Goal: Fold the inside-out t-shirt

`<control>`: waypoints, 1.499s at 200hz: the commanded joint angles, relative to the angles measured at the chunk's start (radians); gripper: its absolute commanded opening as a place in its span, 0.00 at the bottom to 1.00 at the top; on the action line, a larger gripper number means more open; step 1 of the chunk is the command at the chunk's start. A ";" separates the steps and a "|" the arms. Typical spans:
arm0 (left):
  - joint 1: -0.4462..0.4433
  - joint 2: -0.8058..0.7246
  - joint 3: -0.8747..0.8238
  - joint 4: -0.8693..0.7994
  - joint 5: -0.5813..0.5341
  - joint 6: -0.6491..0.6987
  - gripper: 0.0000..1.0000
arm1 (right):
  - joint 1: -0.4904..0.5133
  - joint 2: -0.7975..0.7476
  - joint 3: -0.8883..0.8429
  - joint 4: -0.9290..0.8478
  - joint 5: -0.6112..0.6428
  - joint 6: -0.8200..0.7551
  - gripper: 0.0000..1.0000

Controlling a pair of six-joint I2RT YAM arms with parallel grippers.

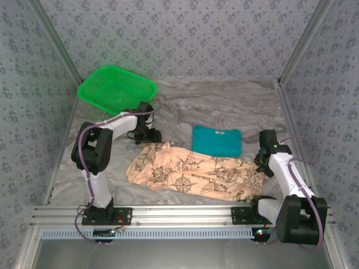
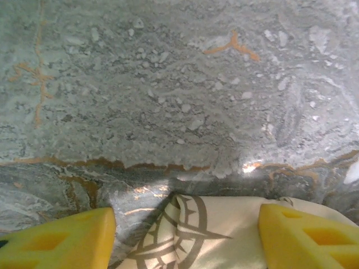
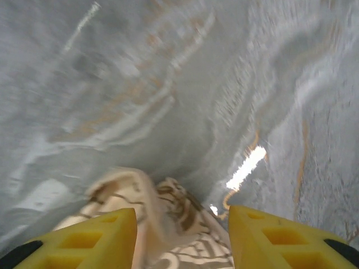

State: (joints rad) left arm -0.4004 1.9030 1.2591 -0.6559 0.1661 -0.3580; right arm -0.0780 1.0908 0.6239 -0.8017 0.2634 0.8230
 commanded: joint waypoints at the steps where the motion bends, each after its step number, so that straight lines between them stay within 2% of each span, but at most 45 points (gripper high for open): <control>1: -0.020 0.065 0.015 0.017 0.037 0.002 0.41 | -0.023 0.026 -0.037 0.070 -0.109 0.058 0.45; 17: -0.021 0.063 0.001 0.029 0.070 -0.011 0.17 | -0.042 0.038 -0.069 0.121 -0.155 0.087 0.36; 26: -0.021 0.049 -0.013 0.030 0.075 -0.015 0.00 | -0.046 0.037 -0.084 0.127 -0.158 0.104 0.25; 47: -0.015 -0.021 -0.054 -0.004 0.027 -0.028 0.00 | -0.064 0.016 -0.092 0.071 -0.113 0.141 0.00; 88: 0.047 -0.237 -0.226 -0.076 -0.143 -0.116 0.00 | -0.212 0.020 -0.105 0.057 -0.100 0.136 0.00; 108: 0.106 -0.318 -0.303 -0.110 -0.194 -0.174 0.00 | -0.238 0.047 -0.098 0.067 -0.077 0.103 0.00; 141: 0.188 -0.395 -0.401 -0.074 -0.101 -0.210 0.00 | -0.230 0.069 -0.075 0.090 -0.069 0.002 0.00; 145: 0.192 -0.398 -0.403 -0.073 -0.084 -0.204 0.04 | -0.228 0.066 -0.072 0.090 -0.070 -0.011 0.00; 152: 0.192 -0.403 -0.399 -0.072 -0.065 -0.194 0.13 | -0.218 0.051 -0.062 0.081 -0.065 -0.041 0.12; 168: 0.192 -0.417 -0.374 -0.079 -0.031 -0.170 0.17 | -0.193 0.002 -0.041 0.061 -0.058 -0.085 0.22; 194: 0.192 -0.419 -0.307 -0.063 0.082 -0.094 0.27 | -0.060 -0.086 0.059 -0.055 0.007 -0.099 0.42; 225: 0.152 -0.361 -0.202 -0.103 0.183 0.029 0.41 | 0.188 -0.092 0.201 -0.143 0.041 -0.061 0.44; 243: 0.090 -0.308 -0.142 -0.136 0.149 0.087 0.43 | 0.412 0.001 0.261 -0.078 -0.020 -0.072 0.44; 261: 0.063 -0.257 -0.108 -0.153 0.128 0.095 0.43 | 0.620 0.155 0.349 0.039 -0.142 -0.092 0.46; 283: 0.063 -0.202 -0.107 -0.146 0.117 0.074 0.44 | 0.782 0.344 0.462 0.196 -0.375 -0.164 0.47; 300: 0.060 -0.173 -0.113 -0.124 0.100 0.058 0.46 | 0.891 0.487 0.591 0.227 -0.442 -0.266 0.49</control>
State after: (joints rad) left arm -0.3424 1.6905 1.1358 -0.7532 0.2810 -0.3077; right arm 0.6903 1.4330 1.0718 -0.6746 0.0208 0.6952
